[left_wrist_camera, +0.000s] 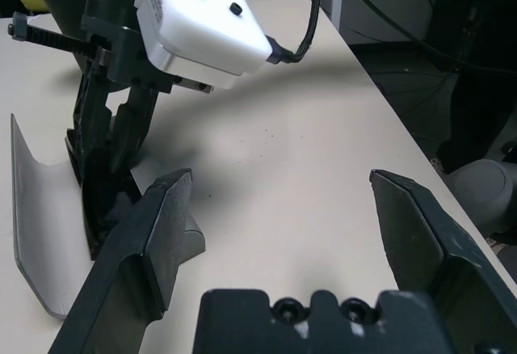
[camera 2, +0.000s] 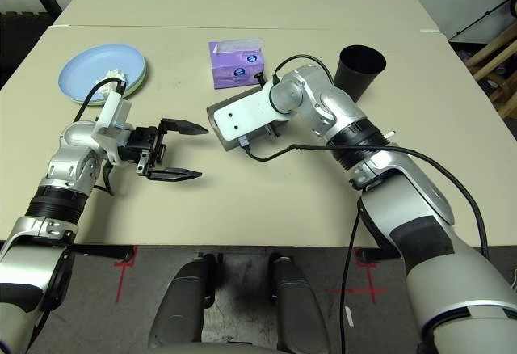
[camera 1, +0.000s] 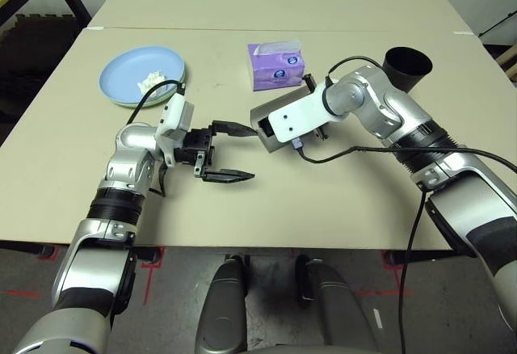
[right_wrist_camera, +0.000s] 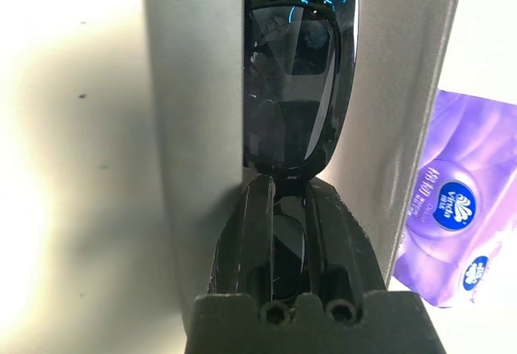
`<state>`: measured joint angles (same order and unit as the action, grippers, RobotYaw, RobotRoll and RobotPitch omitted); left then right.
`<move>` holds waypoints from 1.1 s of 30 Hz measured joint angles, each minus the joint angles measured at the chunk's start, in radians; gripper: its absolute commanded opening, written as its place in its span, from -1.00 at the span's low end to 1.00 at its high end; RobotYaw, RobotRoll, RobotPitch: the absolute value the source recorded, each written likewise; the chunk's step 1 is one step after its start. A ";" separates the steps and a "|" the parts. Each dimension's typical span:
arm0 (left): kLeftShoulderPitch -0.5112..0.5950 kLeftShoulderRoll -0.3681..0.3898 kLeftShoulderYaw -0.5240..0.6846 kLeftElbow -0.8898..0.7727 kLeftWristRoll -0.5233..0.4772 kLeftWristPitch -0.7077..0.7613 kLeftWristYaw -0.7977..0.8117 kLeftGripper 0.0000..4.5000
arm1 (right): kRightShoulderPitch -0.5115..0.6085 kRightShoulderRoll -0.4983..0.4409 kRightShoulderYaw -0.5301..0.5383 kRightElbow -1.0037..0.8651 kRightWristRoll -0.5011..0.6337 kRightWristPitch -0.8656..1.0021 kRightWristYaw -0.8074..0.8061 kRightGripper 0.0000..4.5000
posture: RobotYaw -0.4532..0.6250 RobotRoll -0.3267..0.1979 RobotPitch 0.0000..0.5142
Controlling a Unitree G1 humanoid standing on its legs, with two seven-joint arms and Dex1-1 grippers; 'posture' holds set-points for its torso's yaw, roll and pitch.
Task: Organize and tidy the items on the table.
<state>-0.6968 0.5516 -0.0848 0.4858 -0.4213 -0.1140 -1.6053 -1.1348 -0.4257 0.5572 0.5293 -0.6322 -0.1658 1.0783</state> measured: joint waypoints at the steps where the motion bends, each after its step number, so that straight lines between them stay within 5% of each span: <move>1: 0.000 0.000 0.000 0.000 0.000 0.000 0.000 1.00 | 0.000 -0.001 0.000 0.000 0.000 -0.002 0.003 -0.81 | 0.14 0.25 -0.18; 12: 0.000 0.000 0.000 0.000 0.005 -0.002 0.000 1.00 | -0.001 -0.011 0.000 -0.002 0.000 -0.041 0.017 -0.81 | 0.16 0.25 -0.20; 23: 0.000 0.000 0.002 0.001 0.009 -0.005 0.000 1.00 | -0.040 -0.017 0.001 0.002 0.000 -0.062 0.006 0.90 | 0.14 0.25 -0.22; 33: -0.007 0.000 0.002 0.024 0.010 -0.013 0.000 1.00 | -0.049 -0.052 -0.024 -0.024 0.038 -0.035 0.053 0.98 | 0.09 0.25 -0.25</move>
<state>-0.7036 0.5514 -0.0824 0.5097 -0.4114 -0.1270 -1.6053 -1.1835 -0.4776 0.5333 0.5053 -0.5942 -0.2008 1.1315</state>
